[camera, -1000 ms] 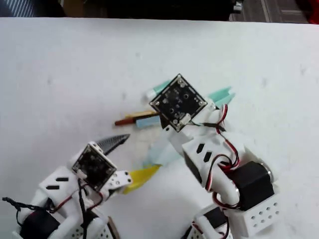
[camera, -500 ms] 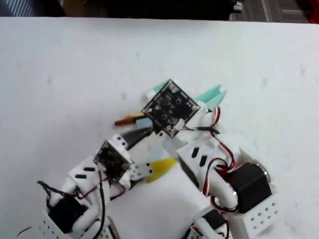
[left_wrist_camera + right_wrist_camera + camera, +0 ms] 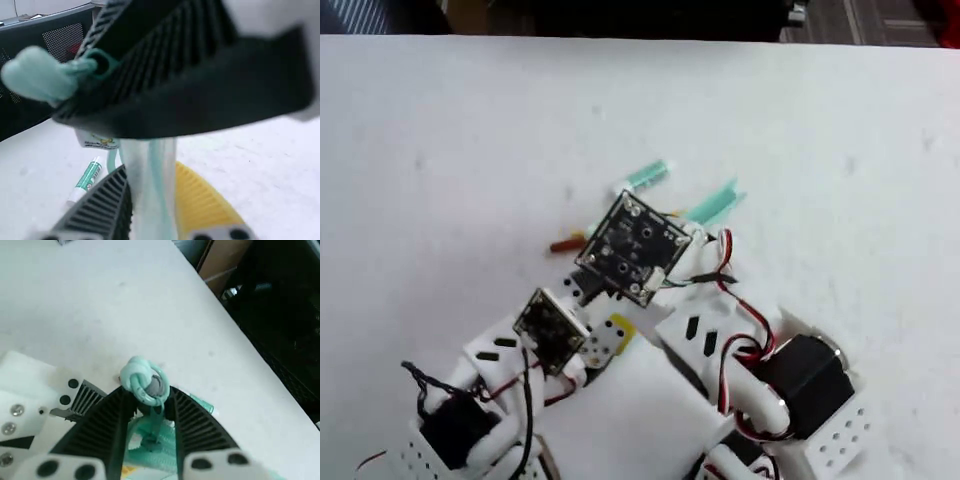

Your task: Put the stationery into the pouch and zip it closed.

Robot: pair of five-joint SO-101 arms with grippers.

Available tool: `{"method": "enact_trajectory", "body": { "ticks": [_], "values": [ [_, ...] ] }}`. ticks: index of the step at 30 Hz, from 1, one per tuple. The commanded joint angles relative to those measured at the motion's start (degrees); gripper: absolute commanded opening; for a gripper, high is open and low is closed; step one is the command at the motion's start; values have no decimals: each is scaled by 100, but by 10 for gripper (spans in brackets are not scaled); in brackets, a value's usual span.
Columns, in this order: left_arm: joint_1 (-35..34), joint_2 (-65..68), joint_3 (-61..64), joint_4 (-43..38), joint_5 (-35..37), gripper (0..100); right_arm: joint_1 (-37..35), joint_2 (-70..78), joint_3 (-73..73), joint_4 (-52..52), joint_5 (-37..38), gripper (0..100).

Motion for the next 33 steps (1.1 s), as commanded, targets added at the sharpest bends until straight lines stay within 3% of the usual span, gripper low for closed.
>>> {"method": "enact_trajectory", "body": {
  "ticks": [1,14,23,33],
  "values": [
    [57,-57,-132,167,18,24,338,-13,-26,-418,0,17],
    [31,-1042,-132,1020,0,23,1288,488,273,-910,9,17],
    [31,-936,-132,1108,0,23,1455,497,290,-884,9,17],
    [31,-936,-141,1169,0,23,2299,497,1029,-1516,387,17]
  ]
}}
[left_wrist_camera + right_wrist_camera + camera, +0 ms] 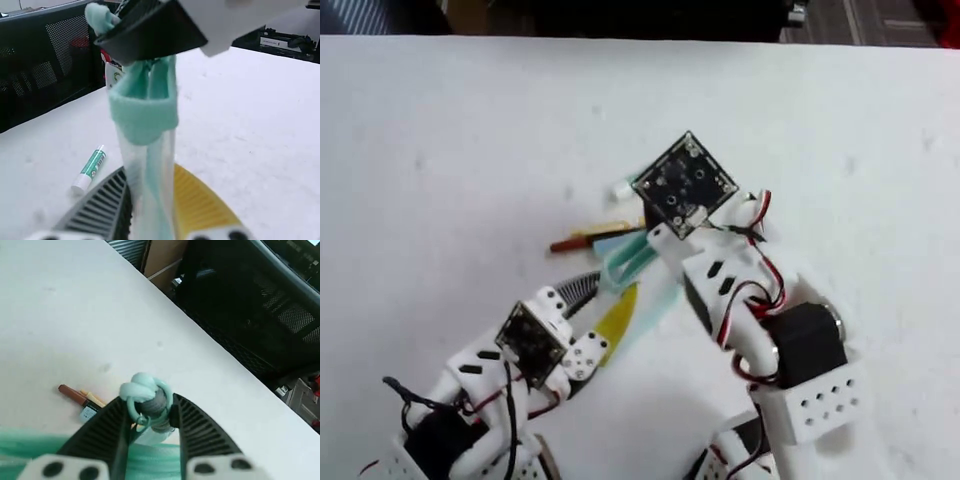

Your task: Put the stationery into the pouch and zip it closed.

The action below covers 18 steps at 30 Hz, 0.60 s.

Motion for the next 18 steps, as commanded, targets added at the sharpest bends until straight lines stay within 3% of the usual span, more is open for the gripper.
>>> {"method": "enact_trajectory", "body": {
  "ticks": [1,13,18],
  "values": [
    [57,-48,-132,114,-18,23,374,75,220,-295,158,17],
    [57,-48,-105,114,-18,23,980,66,229,-541,149,17],
    [57,-48,-105,114,-18,23,919,66,255,-585,149,17]
  ]
}}
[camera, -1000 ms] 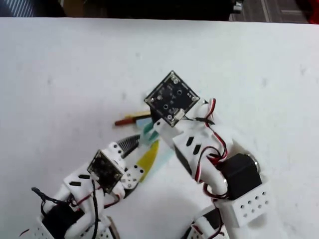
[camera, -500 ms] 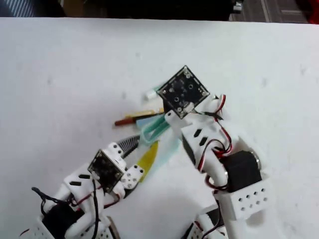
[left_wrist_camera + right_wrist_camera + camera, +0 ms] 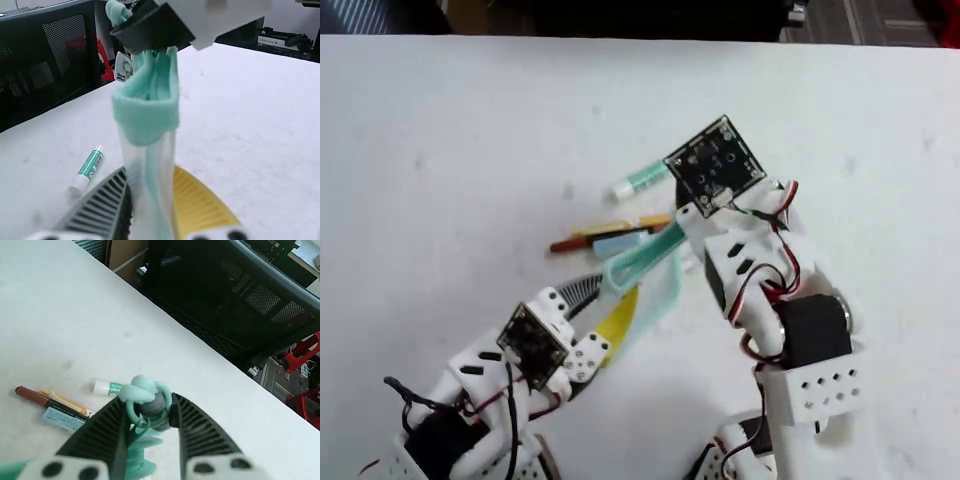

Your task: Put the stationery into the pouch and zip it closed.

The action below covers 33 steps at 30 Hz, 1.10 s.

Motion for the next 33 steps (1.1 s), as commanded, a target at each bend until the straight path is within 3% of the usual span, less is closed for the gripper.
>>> {"method": "enact_trajectory", "body": {
  "ticks": [1,19,23,29,33],
  "values": [
    [48,-57,-105,114,-18,23,154,57,-26,-145,97,17],
    [48,-57,-97,114,-18,23,426,75,-26,-365,70,17],
    [48,-57,-97,114,-18,23,400,31,-53,-338,-563,26],
    [48,-57,-88,114,-18,23,154,22,-316,347,-818,307],
    [48,-57,-88,114,-18,23,163,13,-1143,1103,-818,289]
  ]
}}
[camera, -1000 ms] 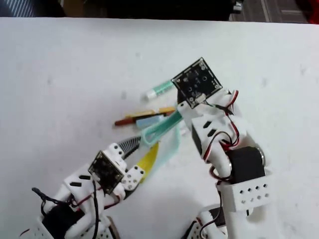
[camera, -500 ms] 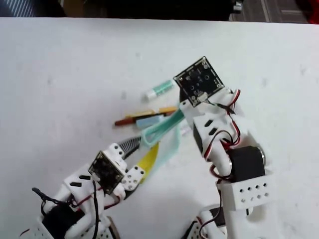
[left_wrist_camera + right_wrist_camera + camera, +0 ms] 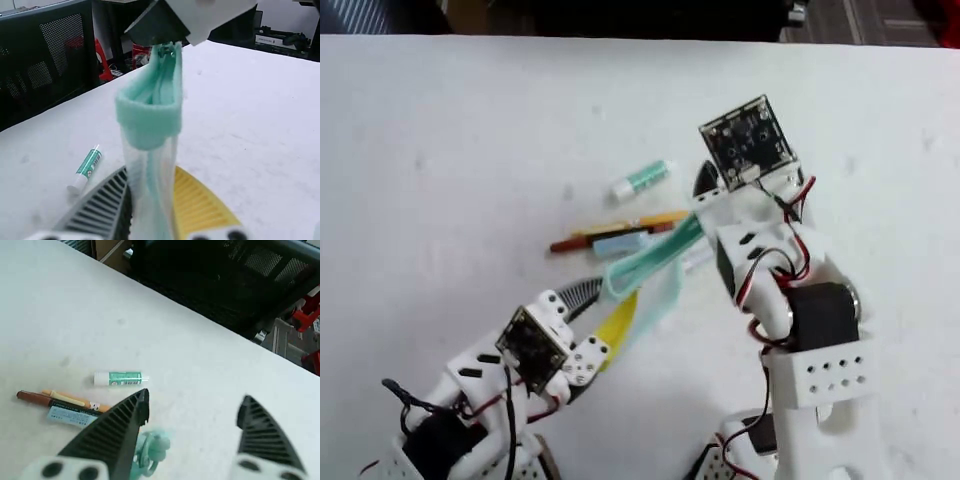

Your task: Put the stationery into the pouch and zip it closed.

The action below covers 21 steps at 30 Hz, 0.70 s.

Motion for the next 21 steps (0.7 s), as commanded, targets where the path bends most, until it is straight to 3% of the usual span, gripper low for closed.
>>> {"method": "enact_trajectory", "body": {
  "ticks": [1,6,12,15,19,21],
  "values": [
    [13,4,-88,26,0,23,-48,-110,-1020,708,-35,279],
    [13,4,-88,26,0,23,-48,-110,-2848,1903,-62,265],
    [13,4,-79,26,0,23,207,-101,-4105,2633,-26,259],
    [13,4,-79,26,0,23,690,-40,-3991,2677,-9,204],
    [31,4,53,-9,0,23,1490,189,-3130,2387,255,2],
    [40,4,79,-9,0,23,1912,391,-2602,2176,273,59]
  ]
}}
